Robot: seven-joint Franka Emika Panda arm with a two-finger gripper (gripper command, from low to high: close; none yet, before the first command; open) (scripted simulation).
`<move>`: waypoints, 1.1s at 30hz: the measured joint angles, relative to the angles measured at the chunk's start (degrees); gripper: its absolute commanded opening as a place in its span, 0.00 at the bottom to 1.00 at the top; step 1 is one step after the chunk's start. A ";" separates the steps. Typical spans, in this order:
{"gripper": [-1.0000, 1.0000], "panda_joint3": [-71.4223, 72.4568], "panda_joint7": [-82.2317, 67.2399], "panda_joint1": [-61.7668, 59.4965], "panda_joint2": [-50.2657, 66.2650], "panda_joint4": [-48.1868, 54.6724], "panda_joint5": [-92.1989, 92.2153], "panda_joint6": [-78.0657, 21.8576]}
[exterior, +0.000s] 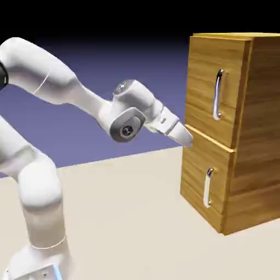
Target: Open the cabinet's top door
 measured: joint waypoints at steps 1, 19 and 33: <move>0.50 1.98 -1.86 -1.72 2.08 0.31 -2.41 -0.64; 0.50 37.61 -35.37 -32.69 39.45 5.80 -45.80 -12.24; 0.50 65.33 -61.43 -56.77 68.52 10.08 -79.55 -21.26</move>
